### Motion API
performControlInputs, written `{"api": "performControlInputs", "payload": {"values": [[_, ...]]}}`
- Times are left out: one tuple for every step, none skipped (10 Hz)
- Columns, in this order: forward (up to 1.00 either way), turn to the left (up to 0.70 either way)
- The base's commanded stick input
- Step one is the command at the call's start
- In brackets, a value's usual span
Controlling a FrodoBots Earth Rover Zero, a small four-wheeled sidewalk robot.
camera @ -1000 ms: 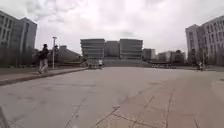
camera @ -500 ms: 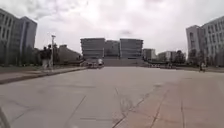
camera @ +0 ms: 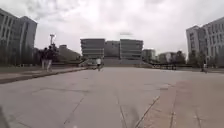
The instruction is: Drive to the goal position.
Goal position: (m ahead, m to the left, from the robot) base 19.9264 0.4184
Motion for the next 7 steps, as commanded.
{"api": "performControlInputs", "payload": {"values": [[0.7,0.0],[0.7,0.0],[0.7,0.0],[0.7,0.0],[0.7,0.0],[0.7,0.0],[0.7,0.0]]}}
